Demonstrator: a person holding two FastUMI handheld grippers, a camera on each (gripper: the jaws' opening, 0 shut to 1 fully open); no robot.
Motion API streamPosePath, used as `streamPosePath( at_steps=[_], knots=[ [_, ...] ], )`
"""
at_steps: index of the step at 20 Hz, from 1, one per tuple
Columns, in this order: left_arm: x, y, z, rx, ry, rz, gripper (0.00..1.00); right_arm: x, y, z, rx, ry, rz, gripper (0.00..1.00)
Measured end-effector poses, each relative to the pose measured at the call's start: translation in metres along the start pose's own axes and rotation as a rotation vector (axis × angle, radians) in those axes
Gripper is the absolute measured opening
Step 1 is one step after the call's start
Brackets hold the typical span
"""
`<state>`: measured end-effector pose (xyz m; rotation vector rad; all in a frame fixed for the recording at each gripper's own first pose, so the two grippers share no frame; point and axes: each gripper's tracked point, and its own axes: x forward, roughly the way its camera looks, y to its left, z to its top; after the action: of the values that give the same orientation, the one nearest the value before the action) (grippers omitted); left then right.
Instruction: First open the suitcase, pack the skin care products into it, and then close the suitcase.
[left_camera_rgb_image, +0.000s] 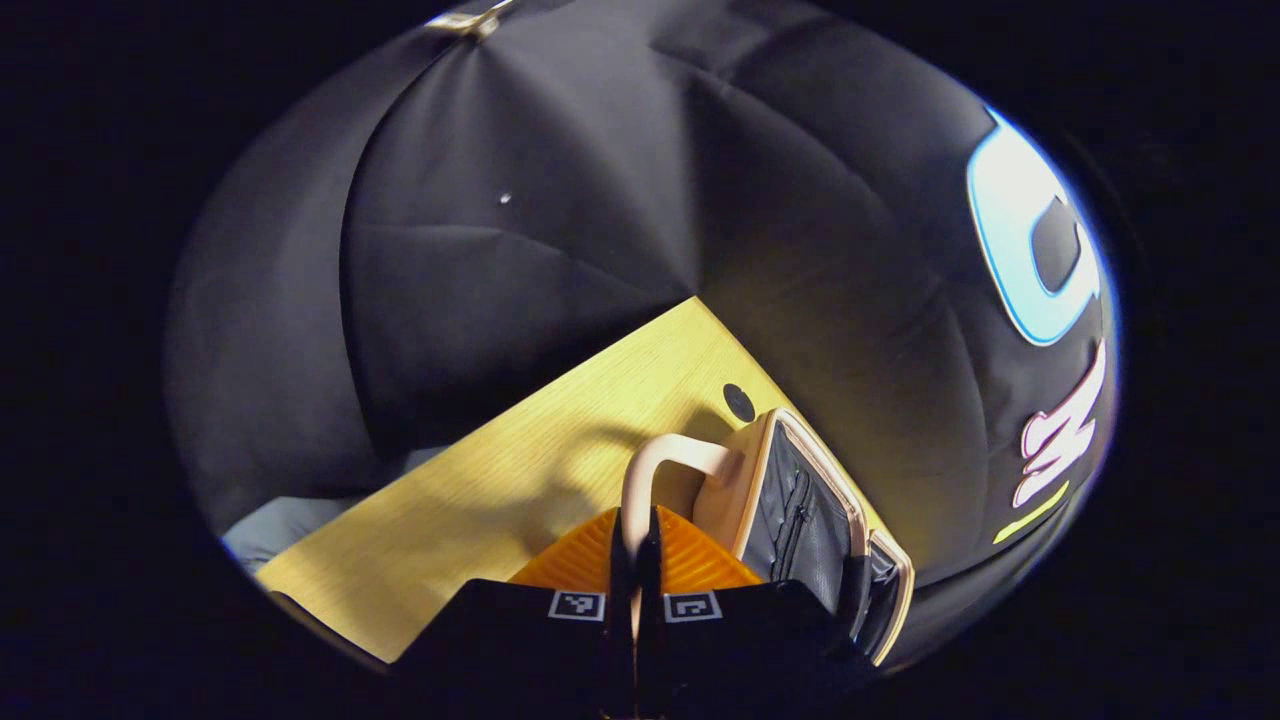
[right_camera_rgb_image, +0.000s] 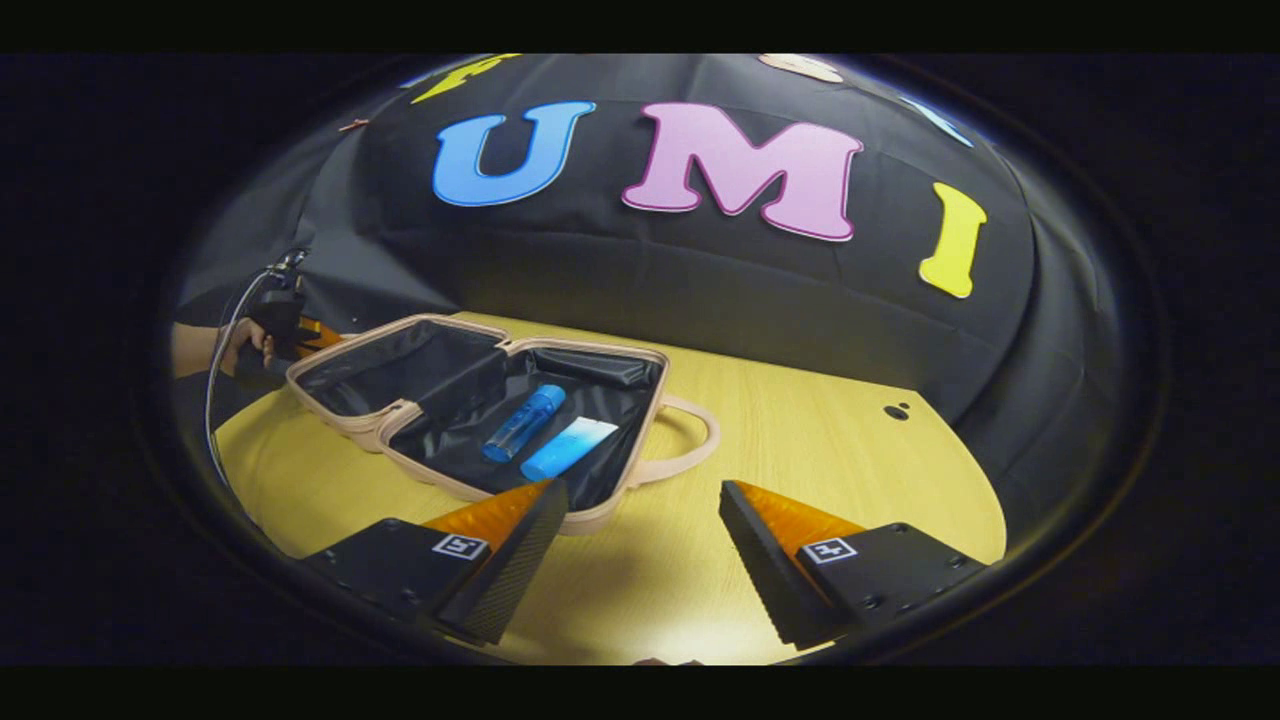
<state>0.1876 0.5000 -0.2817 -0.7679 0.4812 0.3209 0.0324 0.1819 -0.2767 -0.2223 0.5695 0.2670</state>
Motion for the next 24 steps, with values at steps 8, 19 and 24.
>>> streamPosePath(
  at_steps=[8,19,24],
  knots=[
    [-0.126,-0.17,0.037,0.251,-0.112,-0.127,0.06,-0.032,-0.052,0.08,0.004,-0.102,0.008,0.97],
    [-0.154,-0.435,-0.137,0.464,-0.082,-0.359,0.06,-0.084,-0.132,0.064,0.072,-0.08,0.057,0.97],
    [-0.096,-0.469,-0.261,0.463,0.061,-0.349,0.06,-0.09,-0.176,0.047,0.106,-0.052,0.036,0.97]
  ],
)
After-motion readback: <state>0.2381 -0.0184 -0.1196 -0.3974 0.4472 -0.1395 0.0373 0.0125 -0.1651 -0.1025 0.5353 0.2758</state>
